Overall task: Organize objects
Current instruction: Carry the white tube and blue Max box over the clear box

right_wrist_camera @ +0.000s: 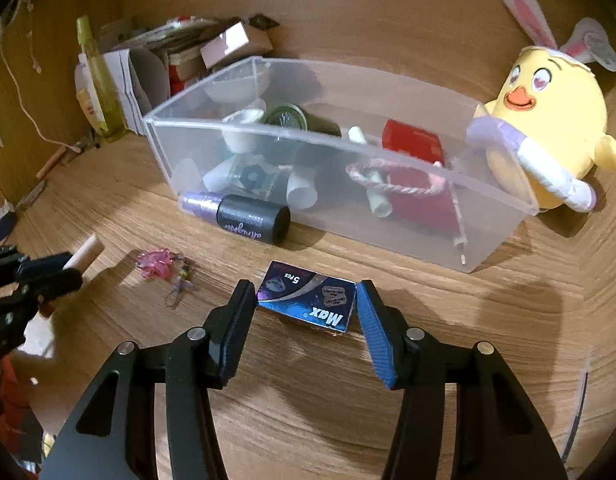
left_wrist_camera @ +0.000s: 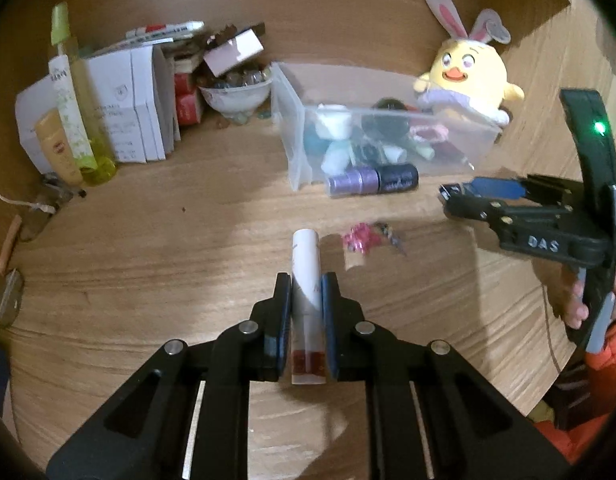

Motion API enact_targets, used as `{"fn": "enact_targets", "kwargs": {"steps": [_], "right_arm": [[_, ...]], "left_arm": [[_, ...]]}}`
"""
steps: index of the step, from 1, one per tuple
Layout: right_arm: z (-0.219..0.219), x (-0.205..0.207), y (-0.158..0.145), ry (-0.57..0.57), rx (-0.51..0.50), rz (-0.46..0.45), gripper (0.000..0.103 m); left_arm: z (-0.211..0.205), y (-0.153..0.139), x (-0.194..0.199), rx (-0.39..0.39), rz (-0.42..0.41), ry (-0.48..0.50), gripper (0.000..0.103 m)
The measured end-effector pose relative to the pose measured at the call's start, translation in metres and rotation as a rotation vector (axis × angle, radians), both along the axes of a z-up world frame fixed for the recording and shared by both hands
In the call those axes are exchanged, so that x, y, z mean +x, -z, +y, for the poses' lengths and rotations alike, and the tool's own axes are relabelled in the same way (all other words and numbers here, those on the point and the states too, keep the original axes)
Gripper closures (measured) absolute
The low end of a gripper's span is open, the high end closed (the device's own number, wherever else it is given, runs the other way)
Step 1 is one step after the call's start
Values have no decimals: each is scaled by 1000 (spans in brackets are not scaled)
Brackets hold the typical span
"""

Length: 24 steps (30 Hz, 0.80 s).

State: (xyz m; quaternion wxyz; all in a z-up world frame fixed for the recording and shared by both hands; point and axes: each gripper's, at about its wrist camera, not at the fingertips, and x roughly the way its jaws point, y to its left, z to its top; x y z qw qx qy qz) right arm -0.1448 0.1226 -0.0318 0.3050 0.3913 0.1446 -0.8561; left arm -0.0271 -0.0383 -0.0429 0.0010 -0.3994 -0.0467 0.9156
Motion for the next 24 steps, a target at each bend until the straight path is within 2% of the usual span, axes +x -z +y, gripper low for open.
{"fn": "enact_targets", "kwargs": {"steps": [14, 24], "right_arm": [[32, 13, -46, 30, -77, 109, 54], [47, 0, -74, 54, -147, 163, 54]], "left_arm": [[16, -52, -19, -23, 139, 12, 88], [27, -80, -47, -41, 195, 17, 88]]}}
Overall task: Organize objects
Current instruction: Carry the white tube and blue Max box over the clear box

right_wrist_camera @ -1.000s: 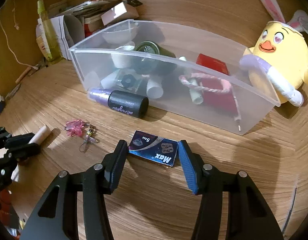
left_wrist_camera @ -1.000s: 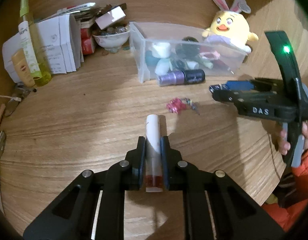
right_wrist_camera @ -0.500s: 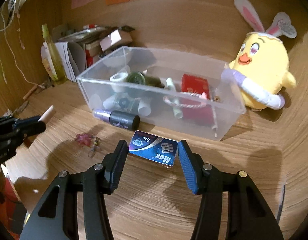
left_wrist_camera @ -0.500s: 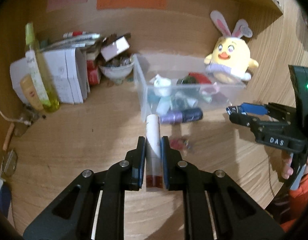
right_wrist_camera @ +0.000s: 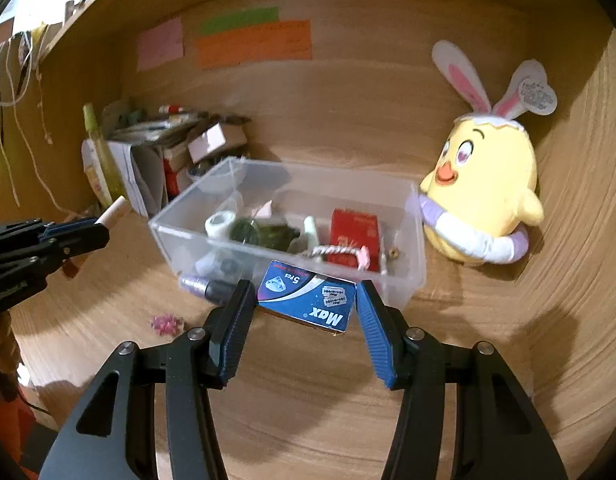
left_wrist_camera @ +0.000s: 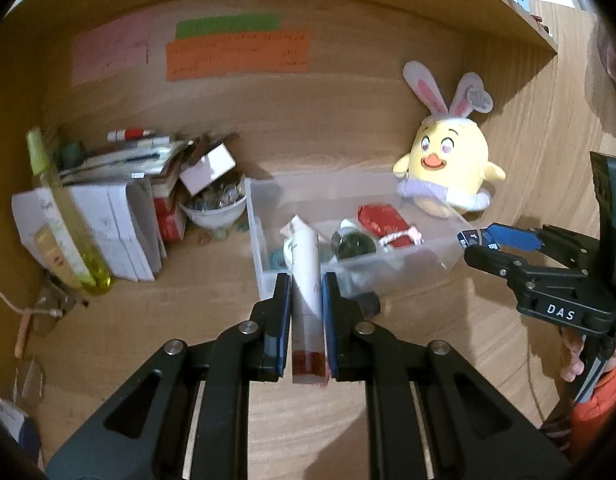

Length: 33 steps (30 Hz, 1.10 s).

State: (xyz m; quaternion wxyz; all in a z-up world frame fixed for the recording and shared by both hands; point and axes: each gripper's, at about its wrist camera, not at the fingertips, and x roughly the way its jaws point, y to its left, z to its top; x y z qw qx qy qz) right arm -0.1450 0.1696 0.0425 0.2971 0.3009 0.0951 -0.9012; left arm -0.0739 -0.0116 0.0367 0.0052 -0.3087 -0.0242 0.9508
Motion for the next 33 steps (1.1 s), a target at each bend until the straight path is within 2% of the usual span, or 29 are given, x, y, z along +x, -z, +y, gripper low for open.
{"fn": "enact_targets", "kwargs": {"steps": [9, 16, 29, 33], "right_arm": [[2, -18, -16, 13, -29, 28, 54], [5, -29, -18, 29, -44, 29, 54], [-1, -60, -12, 65, -18, 1, 54], [-6, -71, -9, 67, -5, -13, 54]], "left_arm": [[3, -13, -32, -12, 17, 10, 88], [-4, -12, -67, 37, -12, 21, 88], [12, 21, -127, -9, -89, 14, 88], [6, 37, -140, 15, -133, 15, 88]]}}
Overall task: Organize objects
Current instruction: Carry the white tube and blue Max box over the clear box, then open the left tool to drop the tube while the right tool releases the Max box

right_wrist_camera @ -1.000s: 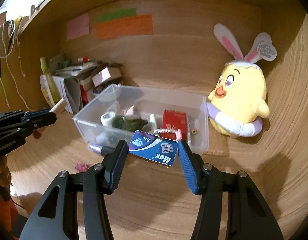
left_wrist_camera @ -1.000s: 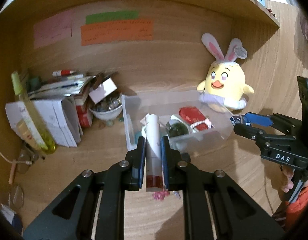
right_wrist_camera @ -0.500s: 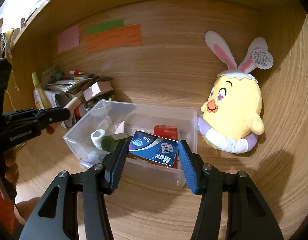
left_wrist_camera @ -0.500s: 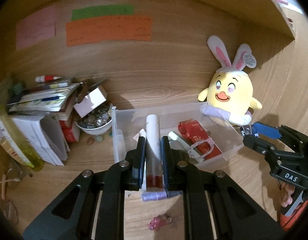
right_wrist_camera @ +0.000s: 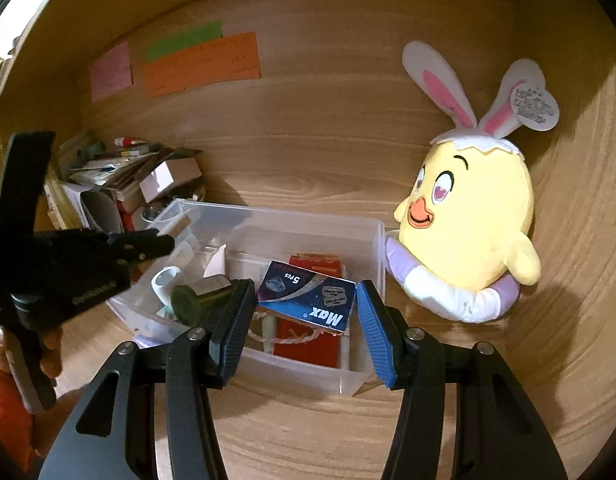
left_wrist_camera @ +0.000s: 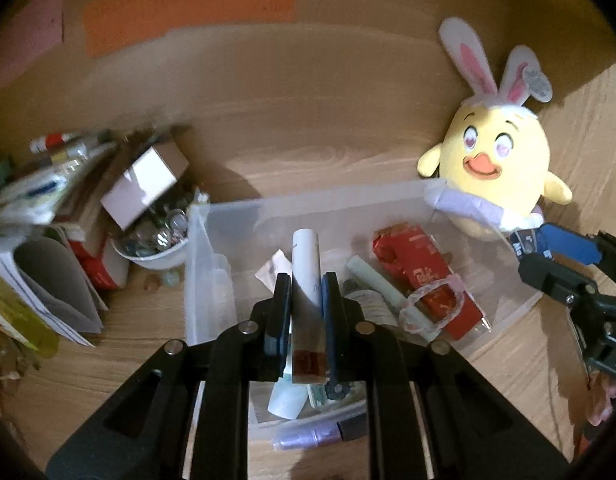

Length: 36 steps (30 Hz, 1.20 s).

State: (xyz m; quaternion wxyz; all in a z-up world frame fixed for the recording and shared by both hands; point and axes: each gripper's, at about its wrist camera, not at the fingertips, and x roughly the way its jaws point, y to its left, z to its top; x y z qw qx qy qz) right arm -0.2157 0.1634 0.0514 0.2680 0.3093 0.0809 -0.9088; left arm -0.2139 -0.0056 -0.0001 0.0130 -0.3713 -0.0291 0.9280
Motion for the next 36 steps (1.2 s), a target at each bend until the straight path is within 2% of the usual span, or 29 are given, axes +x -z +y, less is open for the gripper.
{"fn": "enact_targets", "kwargs": {"steps": [16, 22, 25, 27, 36], "right_arm": [[-32, -30, 32, -18, 82, -73, 54], [-42, -35, 43, 4, 129, -55, 54], [-43, -38, 46, 12, 135, -54, 54], [-43, -39, 48, 15, 140, -55, 54], [-45, -38, 49, 17, 146, -55, 54]], "left_arm": [[-3, 16, -7, 27, -38, 12, 88], [-1, 12, -2, 32, -25, 28, 87], [-2, 10, 0, 41, -34, 24, 75], [-2, 7, 3, 41, -23, 18, 63], [-1, -8, 24, 19, 27, 19, 43]]}}
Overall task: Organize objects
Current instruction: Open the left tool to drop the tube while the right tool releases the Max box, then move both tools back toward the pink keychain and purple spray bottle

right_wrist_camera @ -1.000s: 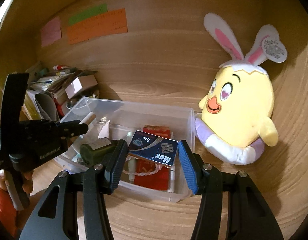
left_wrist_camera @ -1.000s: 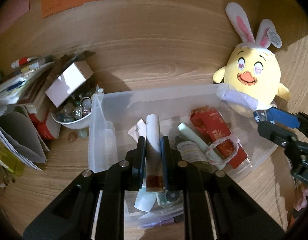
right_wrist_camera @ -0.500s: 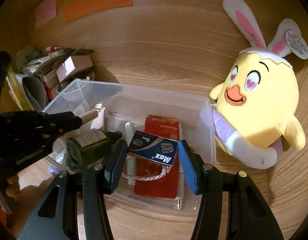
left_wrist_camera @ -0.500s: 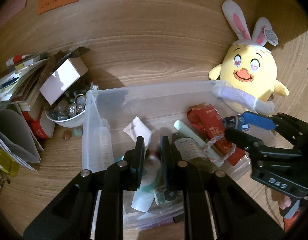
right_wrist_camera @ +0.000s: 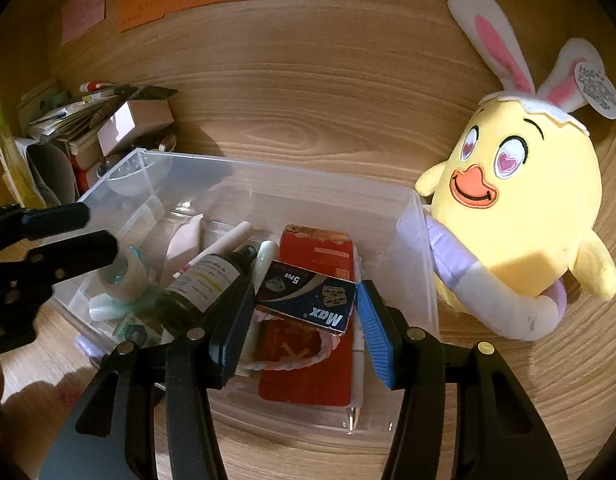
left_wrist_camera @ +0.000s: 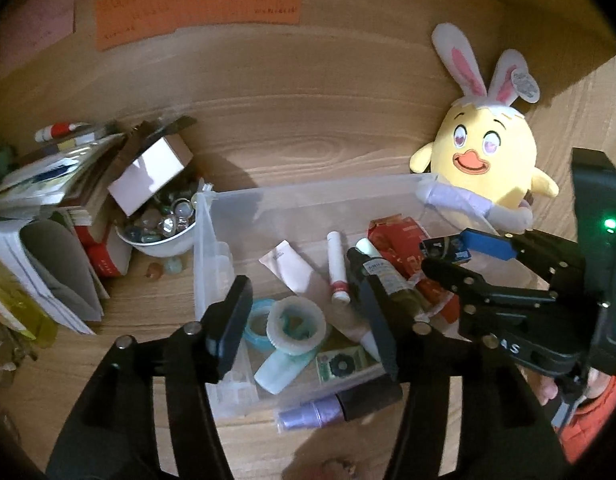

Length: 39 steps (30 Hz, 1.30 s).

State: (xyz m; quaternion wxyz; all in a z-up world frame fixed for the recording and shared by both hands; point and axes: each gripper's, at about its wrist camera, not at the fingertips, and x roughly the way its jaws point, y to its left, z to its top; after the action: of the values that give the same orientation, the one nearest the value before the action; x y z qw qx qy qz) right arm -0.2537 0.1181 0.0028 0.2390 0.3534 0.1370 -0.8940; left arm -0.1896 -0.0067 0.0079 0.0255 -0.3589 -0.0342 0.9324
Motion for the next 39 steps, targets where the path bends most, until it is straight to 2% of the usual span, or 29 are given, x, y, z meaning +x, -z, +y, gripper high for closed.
{"fn": "enact_targets", "kwargs": {"steps": [3, 7, 12, 16, 26, 30, 39], "right_arm": [[0, 0, 0, 1, 6, -2, 51], [0, 3, -1, 21, 29, 33, 34], [1, 7, -4, 16, 38, 38, 33], [3, 17, -8, 5, 45, 60, 26], [7, 45, -17, -22, 62, 104, 25], [10, 59, -20, -43, 45, 115, 21], [6, 81, -12, -97, 27, 86, 21]], "left_arm": [[-2, -2, 13, -6, 11, -1, 37], [-4, -4, 28, -15, 27, -3, 32], [-5, -7, 41, -23, 35, -1, 24], [-7, -7, 51, -23, 39, -11, 17], [-15, 4, 76, -32, 1, -26, 12], [-17, 14, 85, -35, -28, -27, 10], [-7, 43, 98, -88, -93, 0, 10]]}}
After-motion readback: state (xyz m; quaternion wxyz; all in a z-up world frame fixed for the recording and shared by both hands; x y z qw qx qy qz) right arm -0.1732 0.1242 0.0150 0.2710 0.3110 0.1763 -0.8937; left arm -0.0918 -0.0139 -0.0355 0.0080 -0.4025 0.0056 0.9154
